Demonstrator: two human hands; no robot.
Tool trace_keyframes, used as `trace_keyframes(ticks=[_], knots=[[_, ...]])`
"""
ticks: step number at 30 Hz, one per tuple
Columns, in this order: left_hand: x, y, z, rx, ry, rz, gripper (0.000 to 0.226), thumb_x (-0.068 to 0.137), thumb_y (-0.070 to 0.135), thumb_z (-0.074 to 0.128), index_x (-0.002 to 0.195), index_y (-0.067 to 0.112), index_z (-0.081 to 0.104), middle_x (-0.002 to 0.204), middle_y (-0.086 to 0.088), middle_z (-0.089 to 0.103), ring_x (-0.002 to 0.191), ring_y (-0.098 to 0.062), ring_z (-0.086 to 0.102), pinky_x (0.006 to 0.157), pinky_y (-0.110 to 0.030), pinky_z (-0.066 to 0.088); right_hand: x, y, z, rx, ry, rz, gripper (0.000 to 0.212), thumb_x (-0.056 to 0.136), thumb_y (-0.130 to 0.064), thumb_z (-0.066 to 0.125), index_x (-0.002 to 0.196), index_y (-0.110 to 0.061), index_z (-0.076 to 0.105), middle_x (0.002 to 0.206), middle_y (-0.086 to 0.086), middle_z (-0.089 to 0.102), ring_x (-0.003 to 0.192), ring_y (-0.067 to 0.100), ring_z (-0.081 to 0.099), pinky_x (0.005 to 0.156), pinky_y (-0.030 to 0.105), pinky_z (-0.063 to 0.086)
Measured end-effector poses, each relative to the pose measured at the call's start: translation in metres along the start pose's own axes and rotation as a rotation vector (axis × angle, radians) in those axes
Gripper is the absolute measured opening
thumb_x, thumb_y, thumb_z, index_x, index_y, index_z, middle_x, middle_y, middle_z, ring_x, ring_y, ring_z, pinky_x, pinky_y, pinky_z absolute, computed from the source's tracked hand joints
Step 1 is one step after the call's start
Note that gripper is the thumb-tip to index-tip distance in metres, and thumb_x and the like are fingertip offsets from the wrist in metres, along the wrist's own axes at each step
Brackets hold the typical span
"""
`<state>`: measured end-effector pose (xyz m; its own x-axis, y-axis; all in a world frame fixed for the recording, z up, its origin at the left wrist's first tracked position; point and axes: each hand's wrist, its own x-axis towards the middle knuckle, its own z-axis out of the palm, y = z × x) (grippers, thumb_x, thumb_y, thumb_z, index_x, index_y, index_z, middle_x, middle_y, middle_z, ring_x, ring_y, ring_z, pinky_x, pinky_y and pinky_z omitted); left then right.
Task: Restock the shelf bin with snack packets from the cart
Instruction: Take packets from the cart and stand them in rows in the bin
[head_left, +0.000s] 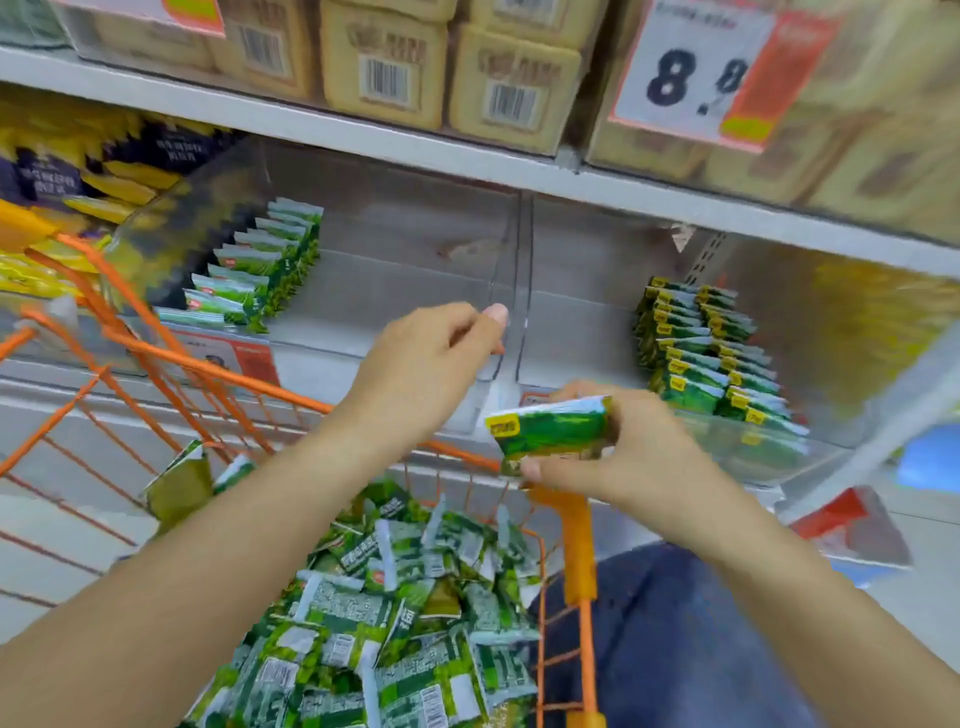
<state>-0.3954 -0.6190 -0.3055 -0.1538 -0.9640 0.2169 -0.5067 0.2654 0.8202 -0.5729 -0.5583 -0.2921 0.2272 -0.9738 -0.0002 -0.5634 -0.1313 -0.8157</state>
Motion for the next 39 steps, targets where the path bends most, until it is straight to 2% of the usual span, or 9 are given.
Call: trace_keyframes(ticks=[2, 4, 8, 12, 17, 20, 24, 33, 39], knots=[[0.018, -0.009, 0.021, 0.190, 0.088, 0.051, 0.034, 0.100, 0.044, 0.038, 0.099, 0.021, 0.064, 0.092, 0.001, 0.066, 0.092, -0.024, 0.056, 0.077, -0.037, 0.044, 0.004, 0.010, -0.037, -0.010, 0.181, 0.004, 0.026, 0.065, -0.013, 0.087, 0.078, -0.018, 0.065, 0.070, -0.001, 0.068, 0.064, 0.006, 0.061, 0.062, 0.024, 0.045], [0.027, -0.017, 0.040, 0.338, 0.047, 0.065, 0.041, 0.100, 0.046, 0.032, 0.111, 0.017, 0.058, 0.108, -0.005, 0.065, 0.102, -0.030, 0.056, 0.085, -0.040, 0.044, 0.012, 0.030, -0.073, -0.073, 0.336, 0.042, 0.027, 0.067, -0.012, 0.086, 0.078, -0.021, 0.063, 0.068, -0.007, 0.066, 0.063, 0.003, 0.058, 0.062, 0.021, 0.044], [0.028, -0.028, 0.058, 0.651, -0.107, 0.044, 0.059, 0.099, 0.052, 0.012, 0.099, 0.014, 0.057, 0.093, -0.013, 0.068, 0.094, -0.033, 0.062, 0.076, -0.036, 0.038, 0.033, 0.085, -0.126, -0.183, 0.462, 0.176, 0.033, 0.063, -0.029, 0.088, 0.085, -0.021, 0.064, 0.080, -0.003, 0.067, 0.075, 0.014, 0.061, 0.075, 0.036, 0.048], [0.027, -0.034, 0.057, 0.668, -0.090, 0.090, 0.061, 0.098, 0.053, 0.008, 0.090, 0.014, 0.055, 0.070, -0.006, 0.054, 0.082, -0.031, 0.060, 0.066, -0.033, 0.030, 0.049, 0.119, -0.140, -0.327, 0.400, 0.286, 0.057, 0.064, -0.035, 0.087, 0.111, -0.019, 0.060, 0.117, 0.004, 0.063, 0.108, 0.022, 0.058, 0.087, 0.034, 0.047], [0.027, -0.035, 0.058, 0.685, -0.054, 0.132, 0.063, 0.095, 0.054, 0.005, 0.087, 0.015, 0.053, 0.065, -0.002, 0.053, 0.066, -0.027, 0.048, 0.064, -0.033, 0.028, 0.052, 0.128, -0.141, -0.554, 0.150, 0.269, 0.044, 0.070, -0.034, 0.083, 0.104, -0.017, 0.063, 0.098, -0.003, 0.059, 0.088, 0.010, 0.055, 0.077, 0.031, 0.044], [0.027, -0.035, 0.058, 0.673, -0.045, 0.127, 0.060, 0.096, 0.053, 0.006, 0.086, 0.016, 0.052, 0.063, -0.001, 0.051, 0.065, -0.025, 0.047, 0.065, -0.032, 0.028, 0.054, 0.137, -0.148, -0.821, -0.032, 0.256, 0.035, 0.075, -0.034, 0.079, 0.102, -0.015, 0.065, 0.102, -0.001, 0.065, 0.098, 0.018, 0.060, 0.084, 0.037, 0.050], [0.026, -0.035, 0.058, 0.660, -0.042, 0.132, 0.064, 0.090, 0.055, 0.000, 0.083, 0.017, 0.050, 0.062, -0.001, 0.051, 0.064, -0.025, 0.048, 0.066, -0.033, 0.029, 0.057, 0.142, -0.150, -1.105, -0.105, 0.201, 0.024, 0.080, -0.039, 0.072, 0.089, -0.025, 0.055, 0.094, -0.003, 0.063, 0.082, 0.018, 0.056, 0.069, 0.032, 0.048], [0.023, -0.029, 0.057, 0.591, -0.039, 0.097, 0.051, 0.097, 0.052, 0.007, 0.068, 0.022, 0.037, 0.059, 0.003, 0.046, 0.063, -0.021, 0.047, 0.070, -0.031, 0.029, 0.072, 0.144, -0.144, -1.092, -0.240, 0.189, 0.026, 0.082, -0.020, 0.067, 0.109, -0.021, 0.065, 0.114, 0.001, 0.062, 0.103, 0.020, 0.054, 0.083, 0.034, 0.048], [0.023, -0.029, 0.057, 0.629, -0.051, 0.109, 0.052, 0.098, 0.050, 0.008, 0.071, 0.020, 0.041, 0.059, 0.002, 0.046, 0.062, -0.020, 0.047, 0.070, -0.031, 0.029, 0.076, 0.141, -0.140, -1.157, -0.230, 0.191, 0.011, 0.082, -0.021, 0.066, 0.088, -0.021, 0.057, 0.093, 0.001, 0.060, 0.084, 0.019, 0.052, 0.066, 0.028, 0.041]])
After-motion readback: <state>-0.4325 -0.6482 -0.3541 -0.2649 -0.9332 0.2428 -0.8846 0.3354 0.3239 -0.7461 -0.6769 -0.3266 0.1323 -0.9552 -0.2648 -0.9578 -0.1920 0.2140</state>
